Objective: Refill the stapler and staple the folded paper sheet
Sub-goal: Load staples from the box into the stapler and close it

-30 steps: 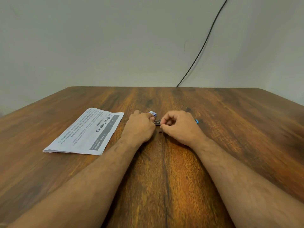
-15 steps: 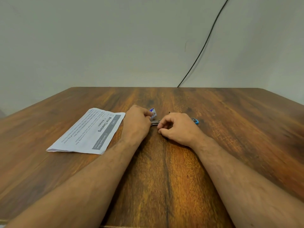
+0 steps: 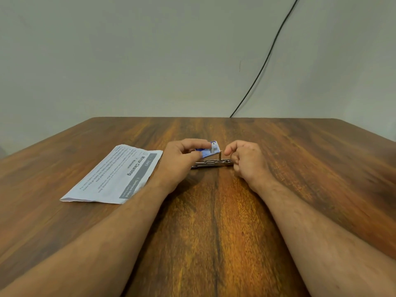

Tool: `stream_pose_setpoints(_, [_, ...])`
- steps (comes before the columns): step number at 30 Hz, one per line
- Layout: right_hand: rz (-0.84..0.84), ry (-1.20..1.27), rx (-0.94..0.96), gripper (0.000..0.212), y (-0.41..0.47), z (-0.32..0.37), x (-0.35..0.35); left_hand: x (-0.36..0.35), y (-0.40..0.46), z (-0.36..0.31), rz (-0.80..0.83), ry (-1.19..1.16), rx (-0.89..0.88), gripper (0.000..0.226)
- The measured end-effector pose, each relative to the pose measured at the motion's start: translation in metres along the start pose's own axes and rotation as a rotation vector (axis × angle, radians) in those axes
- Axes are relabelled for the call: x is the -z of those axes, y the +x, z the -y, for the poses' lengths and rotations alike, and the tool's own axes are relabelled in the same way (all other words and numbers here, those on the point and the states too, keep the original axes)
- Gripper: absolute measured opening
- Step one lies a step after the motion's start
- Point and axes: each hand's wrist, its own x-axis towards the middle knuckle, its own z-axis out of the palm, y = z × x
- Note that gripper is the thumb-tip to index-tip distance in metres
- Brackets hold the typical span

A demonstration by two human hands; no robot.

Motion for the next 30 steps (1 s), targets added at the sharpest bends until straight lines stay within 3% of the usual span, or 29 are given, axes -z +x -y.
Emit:
stream_pose_setpoints(6, [0.059,-0.029,0.056,0.031,-0.004,-0.001,0.001,0.005,0.003,0.010,0.114,-0.078,0.097,0.038])
stream_pose_setpoints(11, [0.048,-0.073,0.075,0.021,-0.003,-0.006,0.000,0.004,0.004,0.015,0.114,-0.083,0.095,0.037])
stream_pose_setpoints(16, [0.096,-0.025,0.039,0.030,0.000,-0.009,0.001,0.006,0.006,0.017,0.096,-0.055,0.119,0.031])
stream_pose_setpoints(21, [0.144,0.037,0.000,0.024,0.007,-0.014,-0.001,0.003,0.005,0.013,0.059,-0.076,0.114,0.036])
stream_pose_setpoints(26, [0.173,0.100,-0.007,0.016,0.009,-0.014,0.003,0.002,0.001,0.010,0.104,-0.039,0.064,0.015])
stream_pose_setpoints(30, [0.233,0.137,-0.030,0.012,0.009,-0.015,0.003,-0.005,0.001,0.009,0.148,0.210,-0.023,0.043])
